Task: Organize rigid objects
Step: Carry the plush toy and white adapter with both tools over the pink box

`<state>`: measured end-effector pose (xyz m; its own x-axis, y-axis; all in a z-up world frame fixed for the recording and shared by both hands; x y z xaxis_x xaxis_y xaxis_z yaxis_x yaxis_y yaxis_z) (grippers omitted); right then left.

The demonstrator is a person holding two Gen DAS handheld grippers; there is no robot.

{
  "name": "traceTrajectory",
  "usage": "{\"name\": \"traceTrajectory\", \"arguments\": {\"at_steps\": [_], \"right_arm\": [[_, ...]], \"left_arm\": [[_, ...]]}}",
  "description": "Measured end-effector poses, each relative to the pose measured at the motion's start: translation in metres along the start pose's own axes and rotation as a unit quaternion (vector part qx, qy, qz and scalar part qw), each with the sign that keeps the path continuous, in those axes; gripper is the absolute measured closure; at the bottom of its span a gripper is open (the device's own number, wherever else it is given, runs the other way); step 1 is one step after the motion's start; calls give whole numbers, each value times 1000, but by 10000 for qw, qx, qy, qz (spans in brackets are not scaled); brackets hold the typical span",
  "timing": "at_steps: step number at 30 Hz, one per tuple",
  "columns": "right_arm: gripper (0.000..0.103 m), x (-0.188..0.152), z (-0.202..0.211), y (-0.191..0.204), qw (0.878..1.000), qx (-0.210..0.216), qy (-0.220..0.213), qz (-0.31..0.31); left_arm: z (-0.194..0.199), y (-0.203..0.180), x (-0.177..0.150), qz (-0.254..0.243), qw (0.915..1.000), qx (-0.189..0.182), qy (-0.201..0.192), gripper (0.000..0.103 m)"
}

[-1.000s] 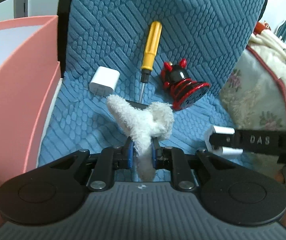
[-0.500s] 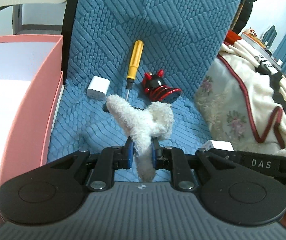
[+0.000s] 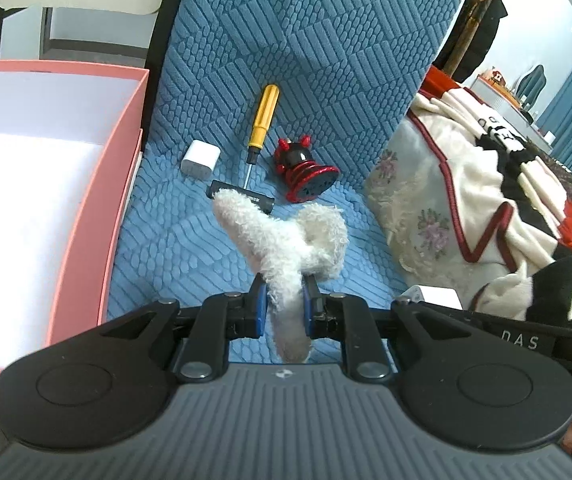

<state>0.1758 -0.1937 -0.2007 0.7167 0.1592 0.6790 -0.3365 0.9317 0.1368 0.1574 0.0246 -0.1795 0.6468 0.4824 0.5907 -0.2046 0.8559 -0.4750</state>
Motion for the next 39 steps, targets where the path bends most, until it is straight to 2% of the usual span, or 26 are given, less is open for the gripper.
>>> {"name": "traceTrajectory", "arguments": {"at_steps": [11, 19, 28, 39], "right_arm": [[48, 1, 43, 14, 9999, 92, -60, 91], [48, 14, 69, 38, 9993, 234, -159, 241], [48, 38, 85, 99, 9950, 641, -232, 730], [48, 58, 97, 193, 9812, 1282, -357, 1396]], "left_arm": [[46, -20, 1, 17, 10000, -75, -40, 83], [85, -15, 20, 28, 9998, -46, -188, 83], [142, 23, 49, 272, 9980, 224, -520, 83], [208, 88, 84, 604, 9920, 626, -912, 83]]}}
Point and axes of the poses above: each gripper's, at about its wrist camera, not at the fingertips, and z roughly against the way its jaws point, y to its left, x to its top, the point moved 8 cm from there along -z, roughly the way its jaws point, and after that the axes turned 11 degrees about z, right-handed, at the moved point
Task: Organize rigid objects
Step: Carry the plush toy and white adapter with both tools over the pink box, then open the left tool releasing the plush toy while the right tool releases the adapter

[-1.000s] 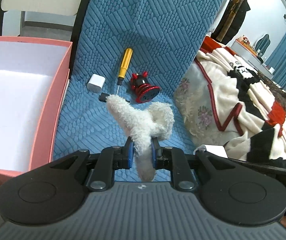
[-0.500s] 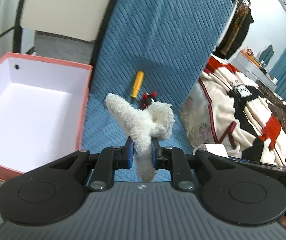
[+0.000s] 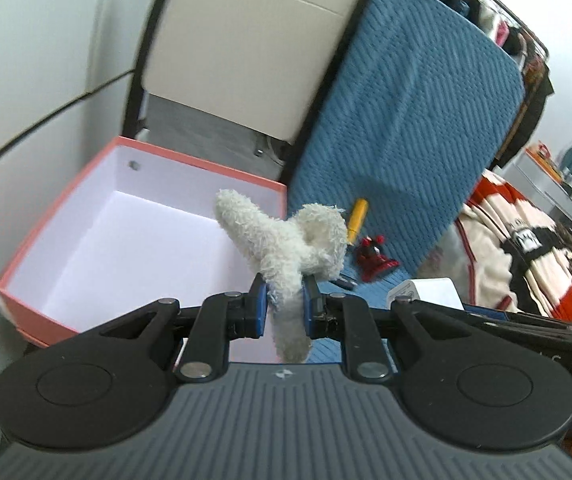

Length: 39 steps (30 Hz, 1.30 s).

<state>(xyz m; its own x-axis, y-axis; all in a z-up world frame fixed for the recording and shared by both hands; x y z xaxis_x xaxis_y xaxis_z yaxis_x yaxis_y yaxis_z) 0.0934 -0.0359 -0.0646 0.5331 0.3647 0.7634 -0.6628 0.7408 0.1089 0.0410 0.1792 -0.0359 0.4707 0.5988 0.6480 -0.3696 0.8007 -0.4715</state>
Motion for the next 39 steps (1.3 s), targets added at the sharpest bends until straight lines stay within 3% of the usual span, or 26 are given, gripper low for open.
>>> {"name": "traceTrajectory", "arguments": {"at_steps": [8, 16, 27, 39], "right_arm": [[48, 12, -35, 42, 9992, 291, 194, 209], [48, 13, -93, 61, 9964, 340, 720, 282], [48, 2, -184, 73, 9887, 241, 1320, 668], [48, -13, -227, 69, 9832, 224, 1702, 612]], "left_arm": [[-5, 54, 28, 226, 9991, 361, 17, 83], [-52, 102, 44, 447, 9964, 610, 392, 83], [-131, 162, 42, 674, 9892, 884, 951, 83], [-160, 185, 28, 694, 9848, 1034, 1209, 82]]}}
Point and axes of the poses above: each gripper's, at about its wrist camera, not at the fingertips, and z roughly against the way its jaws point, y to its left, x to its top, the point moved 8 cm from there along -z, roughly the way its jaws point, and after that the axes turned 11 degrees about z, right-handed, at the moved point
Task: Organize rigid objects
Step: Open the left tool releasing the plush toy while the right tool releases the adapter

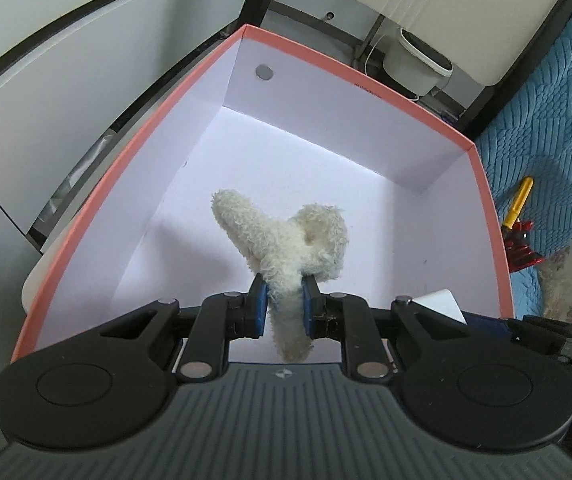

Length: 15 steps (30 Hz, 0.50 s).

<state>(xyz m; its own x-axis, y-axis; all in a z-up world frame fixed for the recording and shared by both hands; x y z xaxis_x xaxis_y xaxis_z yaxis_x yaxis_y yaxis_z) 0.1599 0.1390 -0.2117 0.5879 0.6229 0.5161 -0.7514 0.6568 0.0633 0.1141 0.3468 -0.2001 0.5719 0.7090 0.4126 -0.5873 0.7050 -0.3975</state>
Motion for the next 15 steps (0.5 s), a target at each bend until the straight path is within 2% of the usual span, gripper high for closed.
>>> {"name": "traceTrajectory", "arguments": {"at_steps": [7, 12, 15], "right_arm": [[50, 3, 5, -6, 9999, -21, -111, -28], [50, 3, 19, -5, 9997, 11, -240, -40], [50, 5, 30, -5, 9993, 18, -359, -43]], "left_arm": [[1, -4, 2, -70, 10000, 31, 39, 81], [14, -12, 3, -136, 9998, 9, -129, 62], [25, -18, 3, -178, 9995, -1, -269, 62]]}}
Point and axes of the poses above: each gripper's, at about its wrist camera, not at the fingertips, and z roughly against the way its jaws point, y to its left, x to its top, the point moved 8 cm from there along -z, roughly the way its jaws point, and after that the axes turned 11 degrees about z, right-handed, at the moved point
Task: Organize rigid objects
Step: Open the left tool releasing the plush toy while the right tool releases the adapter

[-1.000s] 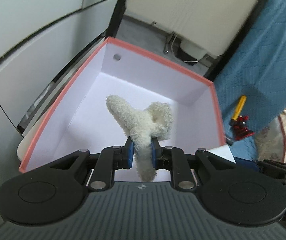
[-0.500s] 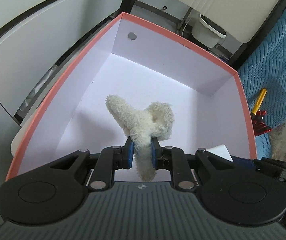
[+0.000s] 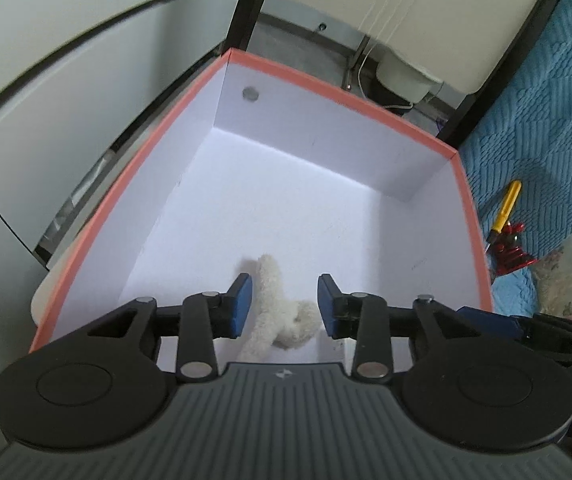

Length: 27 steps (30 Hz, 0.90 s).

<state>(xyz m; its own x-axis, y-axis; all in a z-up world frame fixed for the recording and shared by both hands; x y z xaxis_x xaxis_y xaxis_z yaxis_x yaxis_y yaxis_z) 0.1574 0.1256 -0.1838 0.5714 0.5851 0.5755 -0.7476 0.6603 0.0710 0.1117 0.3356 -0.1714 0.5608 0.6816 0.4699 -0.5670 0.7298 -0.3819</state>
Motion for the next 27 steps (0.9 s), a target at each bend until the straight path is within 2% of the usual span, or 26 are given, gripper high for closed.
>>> {"name": "traceTrajectory", "arguments": {"at_steps": [11, 17, 20, 27], "right_arm": [[50, -6, 51, -14, 9990, -96, -423, -120], [50, -10, 81, -27, 9974, -152, -668, -222], [50, -14, 98, -31, 9963, -113, -803, -294], [50, -30, 137, -45, 9929, -402, -1076, -297]], "left_arm": [[54, -36, -5, -132, 9990, -127, -402, 62], [86, -59, -18, -243, 9976, -276, -580, 62], [101, -77, -27, -480, 9959, -326, -689, 62], [133, -108, -47, -623, 9929, -539, -856, 62]]}}
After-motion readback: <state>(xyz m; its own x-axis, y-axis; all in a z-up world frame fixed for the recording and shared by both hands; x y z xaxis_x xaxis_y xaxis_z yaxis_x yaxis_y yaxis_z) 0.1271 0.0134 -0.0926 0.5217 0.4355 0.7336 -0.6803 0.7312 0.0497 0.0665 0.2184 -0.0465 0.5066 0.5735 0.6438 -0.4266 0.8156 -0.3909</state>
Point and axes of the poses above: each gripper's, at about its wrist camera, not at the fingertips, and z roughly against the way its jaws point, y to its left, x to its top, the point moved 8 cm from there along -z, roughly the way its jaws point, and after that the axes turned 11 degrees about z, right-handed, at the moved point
